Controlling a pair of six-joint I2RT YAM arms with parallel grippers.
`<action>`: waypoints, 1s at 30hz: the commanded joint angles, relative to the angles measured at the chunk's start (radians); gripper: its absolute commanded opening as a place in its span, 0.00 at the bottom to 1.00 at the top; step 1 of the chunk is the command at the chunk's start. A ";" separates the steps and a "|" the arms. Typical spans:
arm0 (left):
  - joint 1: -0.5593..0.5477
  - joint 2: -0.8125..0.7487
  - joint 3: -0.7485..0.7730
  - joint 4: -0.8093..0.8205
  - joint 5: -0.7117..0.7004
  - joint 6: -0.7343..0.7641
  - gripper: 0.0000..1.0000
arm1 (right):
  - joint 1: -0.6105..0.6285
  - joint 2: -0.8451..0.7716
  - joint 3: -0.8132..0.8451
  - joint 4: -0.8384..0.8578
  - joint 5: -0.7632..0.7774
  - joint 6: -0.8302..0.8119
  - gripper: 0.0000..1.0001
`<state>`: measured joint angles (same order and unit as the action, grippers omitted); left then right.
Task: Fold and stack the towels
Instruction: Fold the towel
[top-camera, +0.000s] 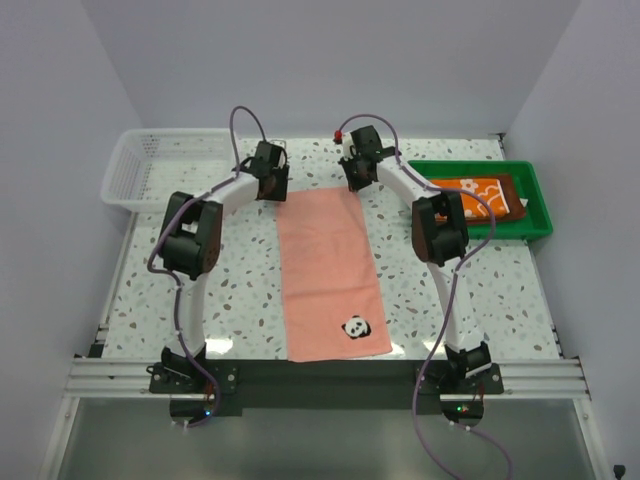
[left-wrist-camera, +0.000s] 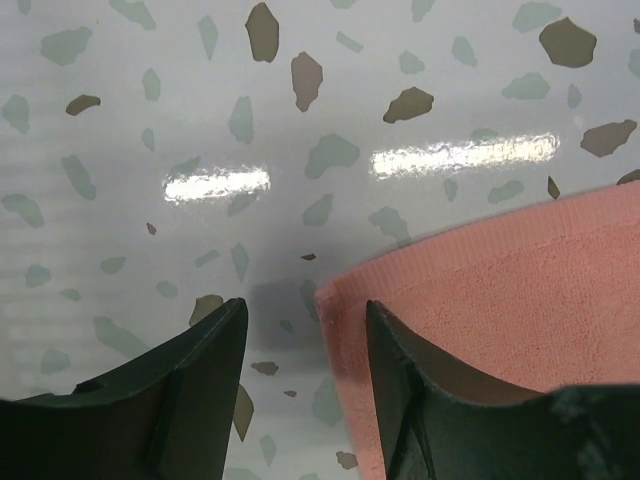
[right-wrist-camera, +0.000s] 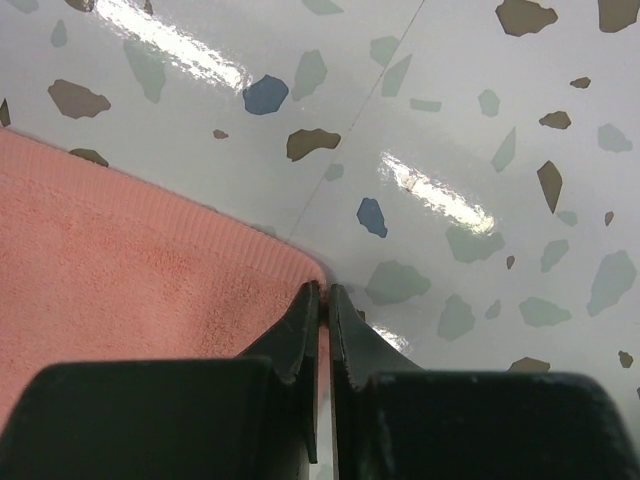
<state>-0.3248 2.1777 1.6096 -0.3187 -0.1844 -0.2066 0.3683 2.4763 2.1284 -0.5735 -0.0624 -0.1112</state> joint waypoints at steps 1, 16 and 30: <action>0.016 0.008 0.045 0.050 0.026 -0.050 0.55 | -0.002 -0.011 -0.050 -0.054 0.049 -0.028 0.00; -0.020 0.122 0.113 -0.140 0.036 -0.066 0.45 | -0.002 -0.063 -0.104 -0.048 0.061 -0.041 0.00; -0.011 0.125 0.246 -0.134 0.005 0.059 0.00 | -0.017 -0.097 -0.041 0.012 0.137 -0.025 0.00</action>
<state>-0.3477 2.2841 1.7817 -0.4164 -0.1501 -0.2245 0.3710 2.4302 2.0552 -0.5457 -0.0010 -0.1314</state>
